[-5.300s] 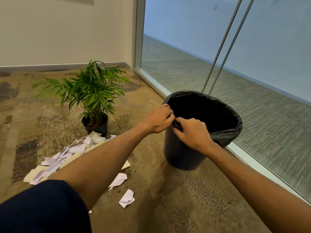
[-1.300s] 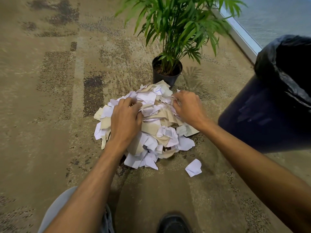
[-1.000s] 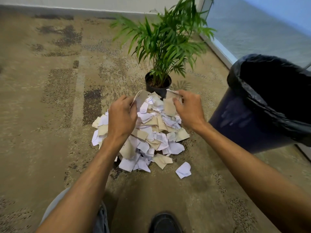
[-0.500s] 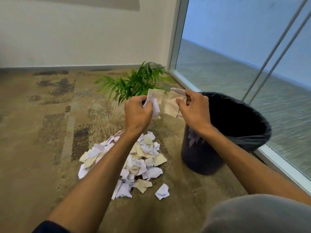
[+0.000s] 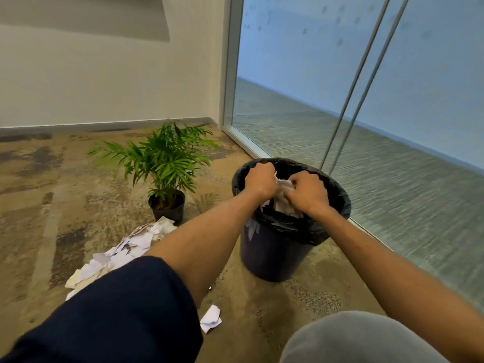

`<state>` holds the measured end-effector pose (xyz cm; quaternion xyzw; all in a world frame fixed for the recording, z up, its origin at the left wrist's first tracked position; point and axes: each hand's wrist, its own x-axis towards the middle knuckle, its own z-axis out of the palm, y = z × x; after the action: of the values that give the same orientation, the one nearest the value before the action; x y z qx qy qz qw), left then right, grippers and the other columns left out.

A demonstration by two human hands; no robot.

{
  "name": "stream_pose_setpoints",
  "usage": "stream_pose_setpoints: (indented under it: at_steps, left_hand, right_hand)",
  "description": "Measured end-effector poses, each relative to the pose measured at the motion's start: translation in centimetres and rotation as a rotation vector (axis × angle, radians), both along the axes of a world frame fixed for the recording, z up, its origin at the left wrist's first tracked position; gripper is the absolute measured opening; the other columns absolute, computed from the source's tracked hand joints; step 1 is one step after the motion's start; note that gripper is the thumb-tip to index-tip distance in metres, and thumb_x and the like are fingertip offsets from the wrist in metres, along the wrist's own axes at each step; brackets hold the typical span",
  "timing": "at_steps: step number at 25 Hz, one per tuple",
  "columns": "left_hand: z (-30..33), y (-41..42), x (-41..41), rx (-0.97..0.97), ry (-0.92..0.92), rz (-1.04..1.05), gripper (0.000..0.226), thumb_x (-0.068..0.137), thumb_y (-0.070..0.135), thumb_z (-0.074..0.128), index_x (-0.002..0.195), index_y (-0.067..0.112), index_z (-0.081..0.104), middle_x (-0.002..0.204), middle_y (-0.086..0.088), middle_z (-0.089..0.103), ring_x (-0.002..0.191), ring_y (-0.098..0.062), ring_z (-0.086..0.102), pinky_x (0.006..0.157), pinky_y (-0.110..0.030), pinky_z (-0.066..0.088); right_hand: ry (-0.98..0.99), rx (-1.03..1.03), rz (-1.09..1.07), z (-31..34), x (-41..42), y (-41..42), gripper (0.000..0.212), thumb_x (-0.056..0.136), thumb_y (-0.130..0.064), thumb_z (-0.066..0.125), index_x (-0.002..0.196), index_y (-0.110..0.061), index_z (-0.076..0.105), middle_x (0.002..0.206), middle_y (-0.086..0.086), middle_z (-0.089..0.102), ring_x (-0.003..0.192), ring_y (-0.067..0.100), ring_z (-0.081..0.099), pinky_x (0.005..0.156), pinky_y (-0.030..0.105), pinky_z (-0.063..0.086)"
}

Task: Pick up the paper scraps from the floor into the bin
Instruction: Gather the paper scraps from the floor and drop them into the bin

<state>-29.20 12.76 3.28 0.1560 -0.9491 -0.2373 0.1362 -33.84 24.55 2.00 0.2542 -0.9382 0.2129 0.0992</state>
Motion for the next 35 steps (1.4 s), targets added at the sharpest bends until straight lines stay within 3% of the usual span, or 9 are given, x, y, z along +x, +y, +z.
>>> stream_pose_setpoints:
  at_steps: [4, 8, 13, 18, 21, 25, 29, 31, 35]
  left_hand:
    - [-1.8, 1.8, -1.4, -0.060, -0.194, -0.048, 0.014, 0.088, 0.015, 0.062, 0.085, 0.006, 0.051, 0.094, -0.015, 0.057, 0.092, -0.034, 0.060, 0.066, -0.041, 0.045]
    - [-2.2, 2.0, -1.2, -0.158, -0.339, -0.112, 0.020, 0.090, 0.029, 0.059, 0.094, 0.011, 0.051, 0.089, -0.007, 0.049, 0.090, -0.028, 0.055, 0.072, -0.038, 0.043]
    - [-1.2, -0.8, 1.6, -0.213, 0.036, -0.098, 0.014, 0.084, 0.021, 0.051, 0.074, 0.011, 0.051, 0.076, -0.005, 0.054, 0.080, -0.031, 0.058, 0.066, -0.037, 0.045]
    - [-4.0, -4.6, 7.5, -0.131, 0.410, -0.004, 0.022, 0.089, 0.023, 0.052, 0.102, 0.012, 0.065, 0.097, -0.004, 0.063, 0.089, -0.021, 0.057, 0.074, -0.035, 0.048]
    - [-8.0, -6.7, 11.9, -0.117, 0.467, 0.073, 0.025, 0.091, 0.027, 0.054, 0.108, 0.012, 0.064, 0.102, -0.003, 0.063, 0.094, -0.017, 0.055, 0.072, -0.028, 0.044]
    - [-15.2, -7.8, 17.0, 0.014, 0.299, 0.156, 0.023, 0.090, 0.031, 0.055, 0.106, 0.017, 0.064, 0.099, 0.001, 0.063, 0.091, -0.015, 0.055, 0.068, -0.031, 0.047]
    - [-21.5, -7.0, 20.5, 0.067, 0.001, 0.165, 0.030, 0.090, 0.041, 0.054, 0.112, 0.023, 0.065, 0.105, 0.006, 0.064, 0.093, -0.011, 0.055, 0.073, -0.028, 0.050]
    - [-23.8, -6.4, 21.2, 0.058, -0.119, 0.095, 0.036, 0.089, 0.048, 0.052, 0.110, 0.022, 0.065, 0.102, 0.005, 0.064, 0.091, -0.012, 0.055, 0.072, -0.031, 0.051]
    - [-26.3, -4.3, 20.8, -0.014, -0.347, -0.125, 0.049, 0.085, 0.058, 0.052, 0.115, 0.020, 0.058, 0.108, 0.000, 0.058, 0.099, -0.017, 0.053, 0.071, -0.033, 0.047]
  right_hand:
    - [-0.110, 0.146, -0.016, -2.7, -1.3, 0.7, 0.017, 0.086, -0.026, 0.066, 0.073, -0.018, 0.061, 0.071, 0.005, 0.057, 0.078, 0.031, 0.064, 0.059, 0.031, 0.041]
    - [-0.129, 0.206, -0.045, -3.2, -1.5, 1.0, 0.019, 0.083, -0.034, 0.066, 0.098, -0.024, 0.068, 0.095, 0.003, 0.068, 0.092, 0.027, 0.065, 0.068, 0.032, 0.047]
    - [0.080, 0.014, 0.038, -0.6, 0.7, -0.3, 0.030, 0.083, -0.030, 0.058, 0.112, -0.029, 0.068, 0.100, -0.004, 0.071, 0.098, 0.024, 0.065, 0.079, 0.036, 0.050]
    - [0.398, -0.159, 0.350, 0.1, 4.8, -3.9, 0.021, 0.089, -0.032, 0.056, 0.103, -0.025, 0.071, 0.098, -0.009, 0.071, 0.085, 0.012, 0.067, 0.069, 0.035, 0.056]
    - [0.495, -0.160, 0.532, -2.6, 7.5, -6.4, 0.019, 0.088, -0.029, 0.056, 0.097, -0.020, 0.072, 0.094, -0.007, 0.071, 0.080, 0.013, 0.068, 0.060, 0.033, 0.054]
    - [0.376, -0.063, 0.672, -8.2, 9.8, -9.0, 0.017, 0.087, -0.026, 0.060, 0.096, -0.018, 0.073, 0.089, -0.005, 0.071, 0.075, 0.015, 0.068, 0.053, 0.025, 0.048]
    - [0.056, 0.159, 0.704, -14.3, 10.6, -9.3, 0.026, 0.090, -0.030, 0.058, 0.112, -0.020, 0.070, 0.102, -0.004, 0.071, 0.088, 0.018, 0.067, 0.064, 0.028, 0.045]
    - [-0.072, 0.238, 0.668, -17.1, 10.8, -8.4, 0.032, 0.092, -0.032, 0.057, 0.120, -0.022, 0.066, 0.112, -0.003, 0.070, 0.096, 0.016, 0.065, 0.074, 0.030, 0.047]
    - [-0.181, 0.283, 0.572, -20.8, 10.9, -7.1, 0.032, 0.093, -0.031, 0.058, 0.123, -0.024, 0.065, 0.115, -0.004, 0.068, 0.095, 0.012, 0.063, 0.070, 0.026, 0.044]
